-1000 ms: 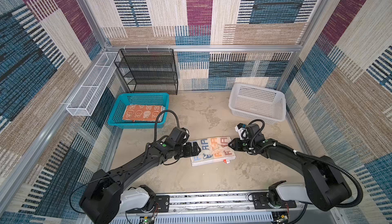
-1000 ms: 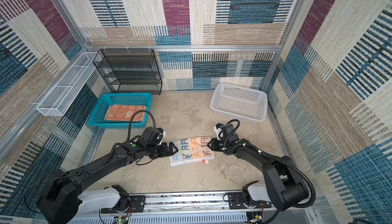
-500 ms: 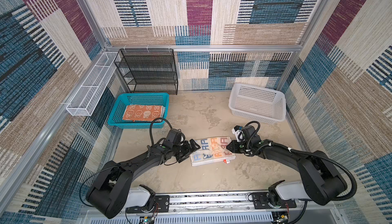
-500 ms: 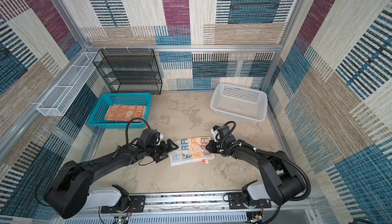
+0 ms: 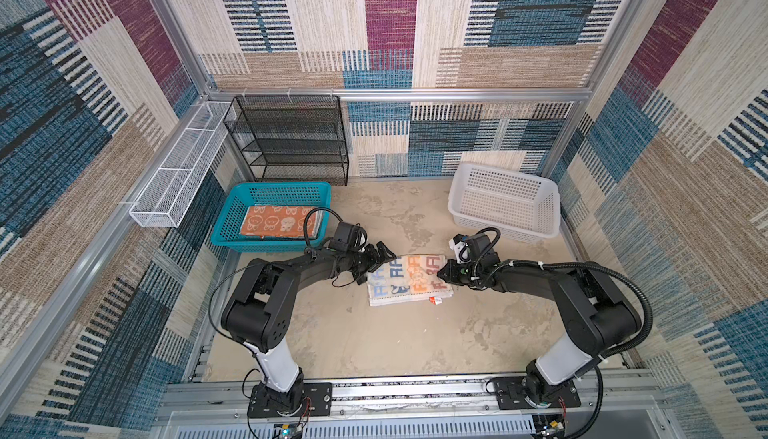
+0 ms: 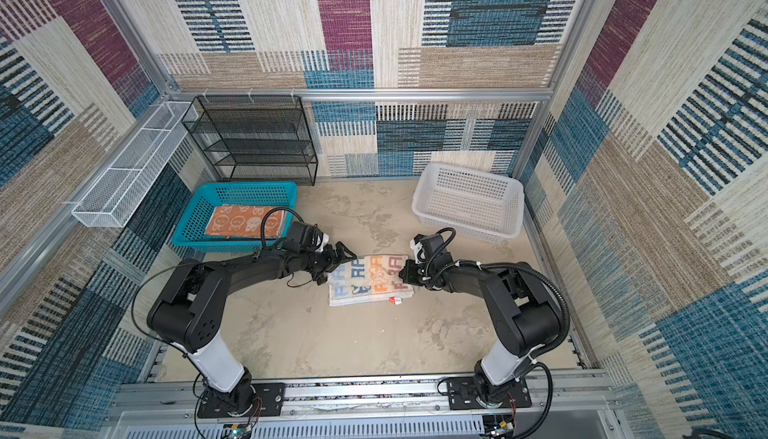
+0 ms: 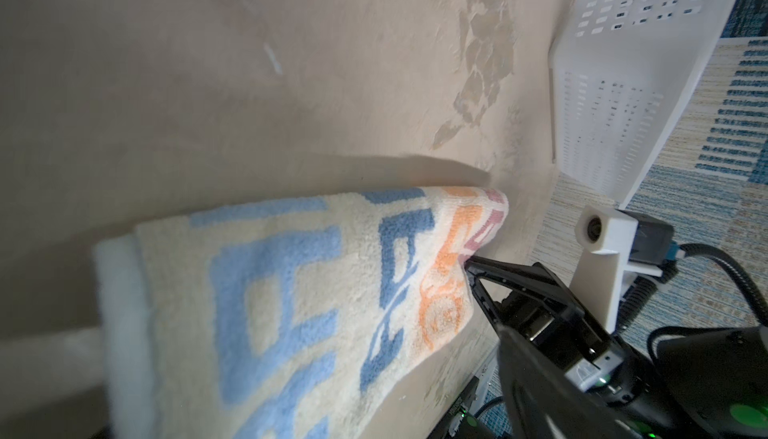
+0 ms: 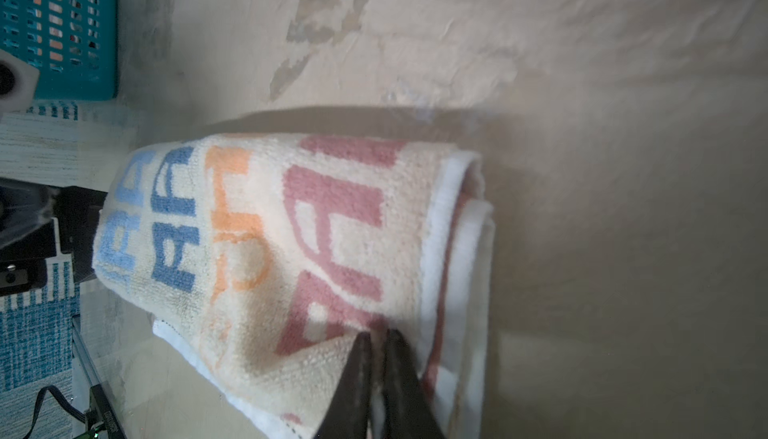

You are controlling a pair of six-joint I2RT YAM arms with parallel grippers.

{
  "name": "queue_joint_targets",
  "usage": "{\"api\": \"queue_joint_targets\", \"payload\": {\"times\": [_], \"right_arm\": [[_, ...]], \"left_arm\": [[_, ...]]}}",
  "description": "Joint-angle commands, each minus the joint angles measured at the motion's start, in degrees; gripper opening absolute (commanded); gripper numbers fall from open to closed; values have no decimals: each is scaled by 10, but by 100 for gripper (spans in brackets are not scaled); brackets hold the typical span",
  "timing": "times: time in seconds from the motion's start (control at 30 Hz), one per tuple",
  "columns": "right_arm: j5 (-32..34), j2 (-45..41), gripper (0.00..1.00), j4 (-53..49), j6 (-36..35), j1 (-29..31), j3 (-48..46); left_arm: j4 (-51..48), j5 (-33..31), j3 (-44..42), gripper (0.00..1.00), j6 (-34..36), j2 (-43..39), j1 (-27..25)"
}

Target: Fold and stack the towels

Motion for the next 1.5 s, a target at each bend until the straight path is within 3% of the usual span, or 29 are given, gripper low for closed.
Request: {"api": "queue_joint_targets", "payload": {"times": [0.0,0.17,0.33,0.63,0.77,1.07,1.3,1.47], "right_arm": [[7,4,12,-6,2,-4,23],[22,-26,13,-37,-12,-5,36],[18,-51,13,-43,-16,-5,22],[7,-78,18,-47,-28,-4,-3],[13,-95,28,-53,-28,-4,-15],[1,-102,34,-52,-35,2,-40],[10,-115,48,-59,-34,7,-45],[35,-111,50,-56,-33,7,-45]], "left_arm": [[-29,7,56,97,49,30,3],[-121,-39,92,97,112,7,4],[-200,-86,64,98,155,-48,3],[-206,-76,-19,98,152,-107,3],[-194,-78,-15,94,148,-94,3],[-172,-85,29,73,150,-33,3],[-178,-107,36,60,157,-33,3],[-173,-108,27,47,159,-30,3]]}}
